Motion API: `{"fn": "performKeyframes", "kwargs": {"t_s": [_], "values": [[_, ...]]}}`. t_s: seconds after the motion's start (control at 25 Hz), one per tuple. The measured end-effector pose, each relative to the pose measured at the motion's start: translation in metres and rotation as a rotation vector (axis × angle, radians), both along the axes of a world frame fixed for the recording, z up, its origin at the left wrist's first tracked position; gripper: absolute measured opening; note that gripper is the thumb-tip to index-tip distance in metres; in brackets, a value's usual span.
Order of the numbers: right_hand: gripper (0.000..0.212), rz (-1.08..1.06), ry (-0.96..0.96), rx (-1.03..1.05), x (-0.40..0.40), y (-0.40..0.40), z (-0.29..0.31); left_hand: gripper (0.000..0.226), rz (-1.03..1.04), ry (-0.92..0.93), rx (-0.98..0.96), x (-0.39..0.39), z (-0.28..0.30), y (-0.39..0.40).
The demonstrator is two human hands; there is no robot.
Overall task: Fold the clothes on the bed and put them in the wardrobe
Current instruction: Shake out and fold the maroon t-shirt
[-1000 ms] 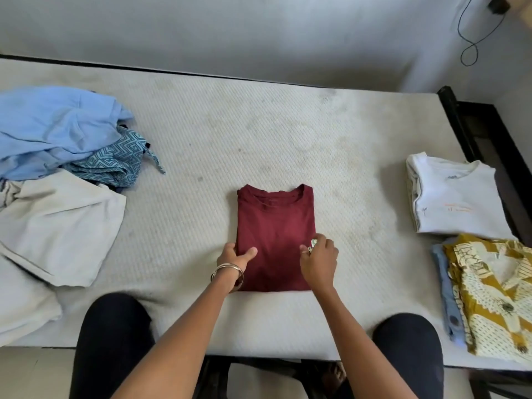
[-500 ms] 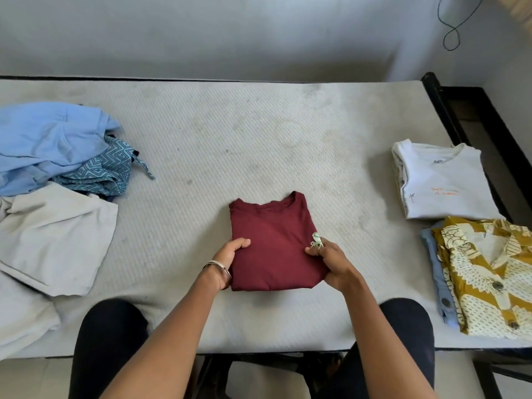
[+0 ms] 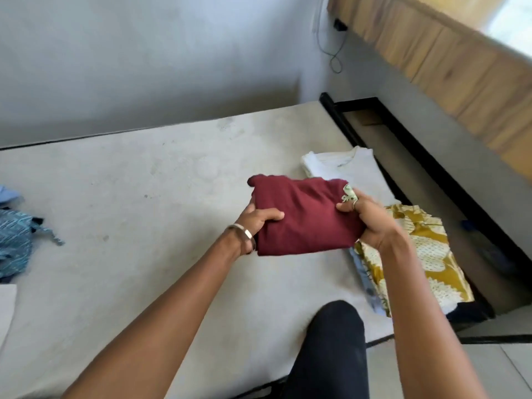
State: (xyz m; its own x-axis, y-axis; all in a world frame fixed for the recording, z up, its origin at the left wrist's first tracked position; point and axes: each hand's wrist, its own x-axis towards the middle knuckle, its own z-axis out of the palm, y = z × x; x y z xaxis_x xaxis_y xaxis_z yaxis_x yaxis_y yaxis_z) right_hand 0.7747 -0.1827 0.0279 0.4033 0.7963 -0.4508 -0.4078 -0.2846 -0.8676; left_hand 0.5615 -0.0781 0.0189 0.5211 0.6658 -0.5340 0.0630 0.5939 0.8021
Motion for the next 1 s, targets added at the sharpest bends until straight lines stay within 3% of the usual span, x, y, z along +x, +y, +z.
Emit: {"fn": "performKeyframes", "kwargs": {"t_s": [0.16,0.24,0.32,0.4,0.48,0.56,0.68,0.8,0.92,1.0], "values": [[0.047,-0.049,-0.173,0.076,0.109,0.029,0.032,0.054,-0.008,-0.067,0.11,0.111,0.026,0.034],[0.038,-0.075,-0.244,0.062,0.155,0.048,0.026,0.063,-0.007,-0.075,0.147,0.157,0.015,0.051],[0.02,-0.113,-0.488,-0.145,0.179,0.06,-0.004,0.066,-0.026,-0.008,0.125,0.188,-0.018,0.058],[0.033,-0.107,-0.73,-0.45,0.194,0.058,-0.061,0.059,-0.065,0.136,0.09,0.207,-0.063,0.05],[0.049,-0.113,-0.762,-0.578,0.19,0.047,-0.11,0.054,-0.057,0.231,0.039,0.214,-0.104,0.037],[0.041,-0.186,-0.796,-0.537,0.191,0.043,-0.138,0.058,0.019,0.234,0.027,0.216,-0.13,0.03],[0.034,-0.377,-0.722,-0.392,0.2,0.045,-0.138,0.072,0.093,0.186,0.01,0.22,-0.141,0.028],[0.036,-0.517,-0.732,-0.378,0.203,0.038,-0.126,0.096,-0.004,0.155,-0.02,0.219,-0.135,0.02],[0.043,-0.249,-0.919,-0.583,0.188,0.031,-0.124,0.106,-0.015,0.211,0.066,0.214,-0.138,0.015],[0.045,-0.172,-1.14,-0.685,0.175,0.029,-0.121,0.1,0.033,0.225,0.088,0.207,-0.14,0.014]]}}
